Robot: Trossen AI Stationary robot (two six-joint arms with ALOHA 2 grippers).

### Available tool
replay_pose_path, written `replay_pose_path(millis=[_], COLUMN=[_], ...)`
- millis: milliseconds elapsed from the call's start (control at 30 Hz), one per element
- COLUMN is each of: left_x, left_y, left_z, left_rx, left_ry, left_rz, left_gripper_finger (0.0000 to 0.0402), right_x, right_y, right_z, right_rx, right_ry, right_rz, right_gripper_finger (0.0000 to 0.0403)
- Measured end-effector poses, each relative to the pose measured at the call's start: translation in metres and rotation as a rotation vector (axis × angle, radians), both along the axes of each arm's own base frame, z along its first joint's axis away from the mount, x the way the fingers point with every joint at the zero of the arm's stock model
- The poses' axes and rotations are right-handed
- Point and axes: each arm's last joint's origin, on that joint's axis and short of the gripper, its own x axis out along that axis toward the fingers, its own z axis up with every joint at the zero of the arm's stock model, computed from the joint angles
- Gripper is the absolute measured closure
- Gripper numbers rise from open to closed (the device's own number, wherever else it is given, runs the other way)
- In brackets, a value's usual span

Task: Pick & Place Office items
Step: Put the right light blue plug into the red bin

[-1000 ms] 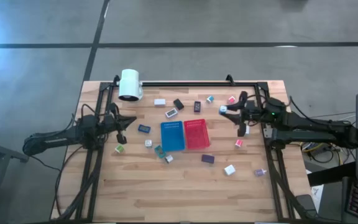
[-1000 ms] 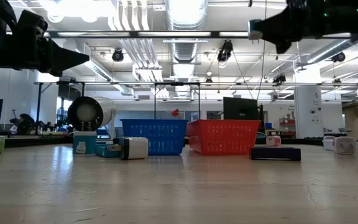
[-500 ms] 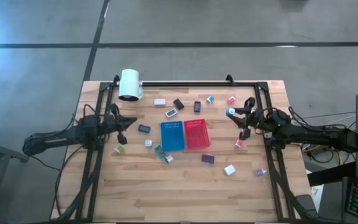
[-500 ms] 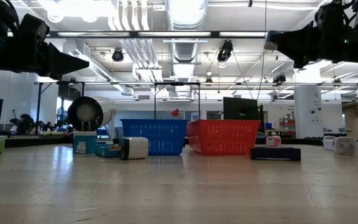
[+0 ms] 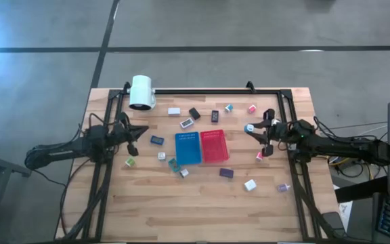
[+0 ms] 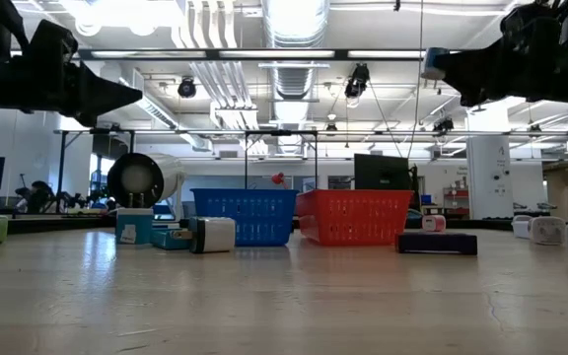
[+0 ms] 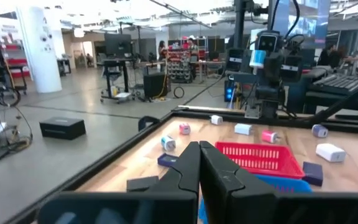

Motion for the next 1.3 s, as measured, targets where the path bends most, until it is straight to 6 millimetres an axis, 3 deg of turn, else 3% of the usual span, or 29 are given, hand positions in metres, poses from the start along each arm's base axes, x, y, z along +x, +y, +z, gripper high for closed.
replay_pose_path(millis=[500,767,1033,1300], left_x=[0.000,0.000,0.000,0.000], left_y=[0.001,0.001,0.001,0.001], left_z=[0.000,0.000,0.000,0.000], left_rx=[0.025,0.001,-0.020,-0.021], left_ry=[0.012,0.000,-0.010,-0.005], left_rz=[0.021,0.021,0.020,0.019], left_gripper_finger=[0.0392,0.0392,0.0392,0.0392], right_x=[0.007,0.020,0.055,0.102], right_y=[-0.002,-0.006,-0.012,-0.018], right_z=[-0.001,0.004,0.011,0.005], right_rx=[-0.006,0.068,0.171,0.207], right_ry=[0.057,0.108,0.301,0.580], right_rz=[0.000,0.008,-0.028,-0.161], right_gripper_finger=[0.0285,0.0283,0.0283,0.0284])
